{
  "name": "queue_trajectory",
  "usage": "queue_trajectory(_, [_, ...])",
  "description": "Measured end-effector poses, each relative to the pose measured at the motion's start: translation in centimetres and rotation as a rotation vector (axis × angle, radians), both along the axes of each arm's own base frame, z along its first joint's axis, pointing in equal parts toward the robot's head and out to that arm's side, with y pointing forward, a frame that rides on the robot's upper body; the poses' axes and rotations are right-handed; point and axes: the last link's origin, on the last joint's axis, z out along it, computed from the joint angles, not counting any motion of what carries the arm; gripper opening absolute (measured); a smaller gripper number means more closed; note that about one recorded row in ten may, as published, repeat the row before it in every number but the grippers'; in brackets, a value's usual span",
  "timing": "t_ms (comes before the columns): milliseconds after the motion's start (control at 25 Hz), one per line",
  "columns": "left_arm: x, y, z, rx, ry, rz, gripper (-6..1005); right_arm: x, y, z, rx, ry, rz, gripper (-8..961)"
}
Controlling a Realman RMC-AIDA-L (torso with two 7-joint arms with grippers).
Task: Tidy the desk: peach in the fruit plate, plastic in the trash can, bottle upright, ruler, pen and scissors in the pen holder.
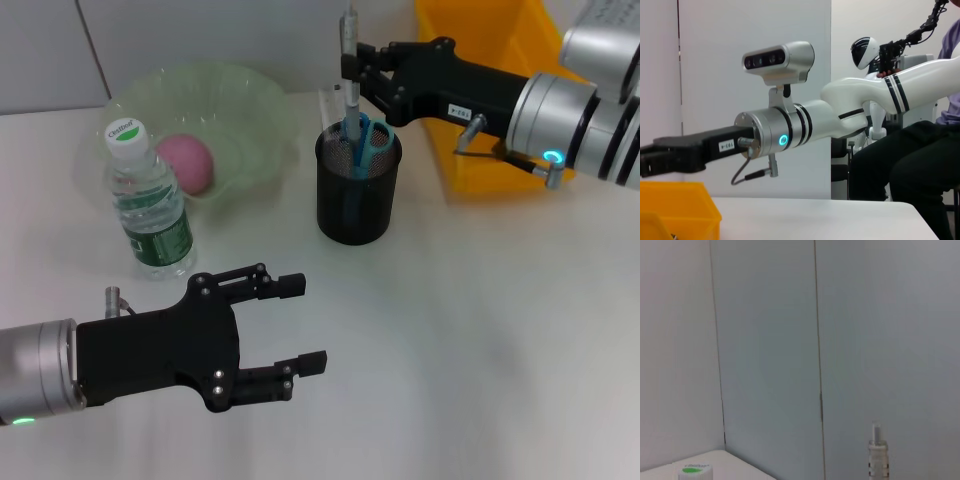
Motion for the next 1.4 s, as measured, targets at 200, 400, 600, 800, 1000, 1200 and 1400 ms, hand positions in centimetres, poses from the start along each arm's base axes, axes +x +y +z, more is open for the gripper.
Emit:
queue_trajectory(200, [0.0, 0.0, 0.0, 0.001, 0.001, 0.002, 739, 0.4, 0.1, -1.1, -0.016, -0.020, -0.006, 251])
queue_trajectory(400, [-0.1, -0.1, 0.0, 0.001, 0.001, 0.005, 739, 0.8, 0.1, -1.8, -0.034, -0.017, -0.023, 263])
queue_trajectory(600, [-0.2, -0.1, 0.0, 0.002, 0.001, 0.008, 739, 1.3, 0.1, -2.0, -0.025, -0.032, -0.029, 274])
queue_trajectory(800, [-0.2, -0.1, 0.0, 0.003, 0.001, 0.009, 739, 1.3, 0.1, -2.0, -0.022, -0.031, -0.029, 358])
queue_trajectory(1000, [-0.2, -0.1, 0.1, 0.002, 0.000, 0.009, 739, 0.9, -0.8, -0.6, -0.050, 0.042, 0.004, 461])
queue_trajectory(1200, [-0.2, 0.0, 0.2, -0.009, -0.003, 0.019, 739, 1.7, -4.6, 3.6, -0.198, 0.104, 0.134, 639])
queue_trajectory(1400, [-0.3, 0.1, 0.2, -0.021, 0.004, 0.035, 739, 5.0, -7.6, 4.3, -0.349, 0.012, 0.163, 788])
